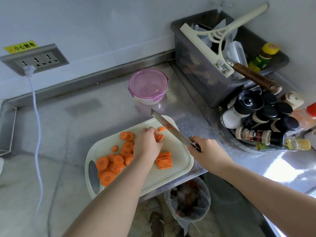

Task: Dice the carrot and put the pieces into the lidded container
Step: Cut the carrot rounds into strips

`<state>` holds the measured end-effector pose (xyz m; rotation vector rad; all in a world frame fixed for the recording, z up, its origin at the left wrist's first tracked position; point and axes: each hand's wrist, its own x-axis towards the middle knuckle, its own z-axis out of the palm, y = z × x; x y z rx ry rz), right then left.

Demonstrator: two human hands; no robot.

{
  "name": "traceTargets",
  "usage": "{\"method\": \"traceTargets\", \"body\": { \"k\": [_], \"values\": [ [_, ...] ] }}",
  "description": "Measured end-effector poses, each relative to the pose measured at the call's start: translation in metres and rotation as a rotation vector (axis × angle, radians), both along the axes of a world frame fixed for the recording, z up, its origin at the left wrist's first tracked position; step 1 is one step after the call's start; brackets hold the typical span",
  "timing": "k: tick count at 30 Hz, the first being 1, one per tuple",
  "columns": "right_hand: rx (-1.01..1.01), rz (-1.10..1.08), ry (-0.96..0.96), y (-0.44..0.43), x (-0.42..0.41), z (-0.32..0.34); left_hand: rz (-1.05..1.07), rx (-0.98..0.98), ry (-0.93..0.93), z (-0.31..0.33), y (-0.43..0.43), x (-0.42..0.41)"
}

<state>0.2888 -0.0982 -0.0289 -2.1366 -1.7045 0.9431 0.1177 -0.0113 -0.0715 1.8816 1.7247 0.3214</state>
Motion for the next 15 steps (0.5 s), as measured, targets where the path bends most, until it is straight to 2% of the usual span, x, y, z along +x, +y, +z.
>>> {"method": "traceTargets", "body": {
  "k": [15],
  "values": [
    [0.028,0.0,-0.004,0.0003,0.0038,-0.0036,-0.053,0.043,0.028,0.0009,-0.0014,-0.0011]
  ]
}}
